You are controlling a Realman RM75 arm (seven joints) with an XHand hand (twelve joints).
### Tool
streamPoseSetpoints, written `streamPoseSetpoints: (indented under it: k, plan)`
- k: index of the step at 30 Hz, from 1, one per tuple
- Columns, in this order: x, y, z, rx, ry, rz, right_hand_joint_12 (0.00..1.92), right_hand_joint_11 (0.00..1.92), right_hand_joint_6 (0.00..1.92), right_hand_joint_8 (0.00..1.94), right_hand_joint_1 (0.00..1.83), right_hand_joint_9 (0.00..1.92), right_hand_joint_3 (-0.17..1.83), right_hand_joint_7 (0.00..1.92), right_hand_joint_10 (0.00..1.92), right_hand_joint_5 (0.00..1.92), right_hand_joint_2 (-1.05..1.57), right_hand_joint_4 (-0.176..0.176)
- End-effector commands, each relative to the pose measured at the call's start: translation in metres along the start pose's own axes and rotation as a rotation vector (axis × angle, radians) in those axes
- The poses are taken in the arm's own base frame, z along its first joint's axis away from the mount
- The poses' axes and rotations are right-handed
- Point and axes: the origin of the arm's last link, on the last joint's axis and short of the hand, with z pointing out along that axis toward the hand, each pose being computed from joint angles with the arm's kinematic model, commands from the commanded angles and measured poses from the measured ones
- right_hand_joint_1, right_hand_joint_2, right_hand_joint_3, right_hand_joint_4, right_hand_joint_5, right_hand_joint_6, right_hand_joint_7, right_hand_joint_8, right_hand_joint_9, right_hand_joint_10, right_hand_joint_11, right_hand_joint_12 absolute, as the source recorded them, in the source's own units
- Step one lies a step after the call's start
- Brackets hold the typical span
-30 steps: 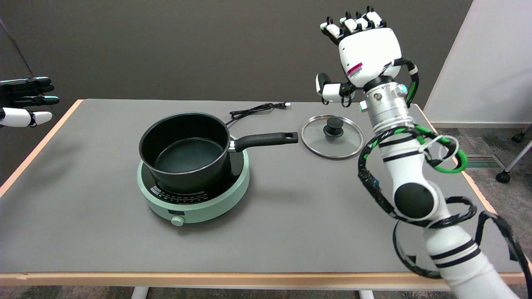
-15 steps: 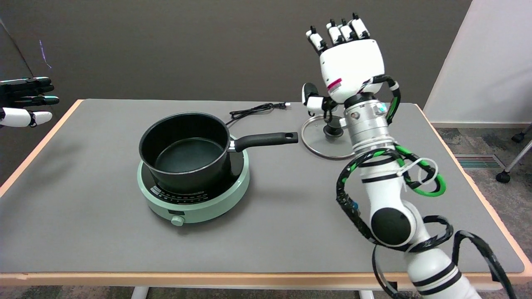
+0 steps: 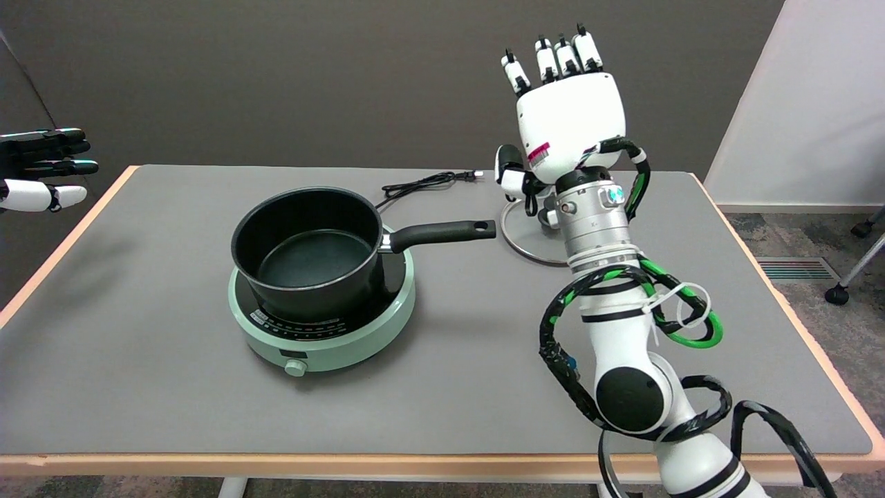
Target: Pick up the soup pot.
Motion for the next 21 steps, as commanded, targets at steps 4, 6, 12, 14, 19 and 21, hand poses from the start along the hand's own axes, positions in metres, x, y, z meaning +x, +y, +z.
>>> streamPoseSetpoints:
  k: [4, 6, 12, 14, 19, 21]
  plan:
    - [0.005, 0.005, -0.010, -0.062, 0.016, -0.136, 0.59, 0.36, 0.21, 0.18, 0.68, 0.51, 0.95, 0.47, 0.26, 0.46, 0.55, 0.176]
    - [0.005, 0.008, -0.010, -0.069, 0.021, -0.142, 0.59, 0.36, 0.20, 0.18, 0.67, 0.51, 0.95, 0.47, 0.26, 0.45, 0.55, 0.176]
    - [0.003, 0.008, -0.012, -0.063, 0.019, -0.146, 0.00, 0.00, 0.00, 0.00, 1.00, 0.00, 0.45, 0.00, 0.00, 0.00, -0.64, 0.176]
    - [0.003, 0.008, -0.013, -0.059, 0.022, -0.148, 0.00, 0.00, 0.00, 0.00, 1.00, 0.00, 0.46, 0.00, 0.00, 0.00, -0.65, 0.176]
    - [0.005, 0.002, -0.015, -0.022, 0.038, -0.149, 0.01, 0.01, 0.01, 0.01, 0.99, 0.01, 0.47, 0.01, 0.01, 0.01, -0.65, 0.176]
    - [0.007, -0.004, -0.017, 0.001, 0.046, -0.135, 0.01, 0.01, 0.01, 0.01, 0.99, 0.01, 0.45, 0.01, 0.01, 0.01, -0.65, 0.176]
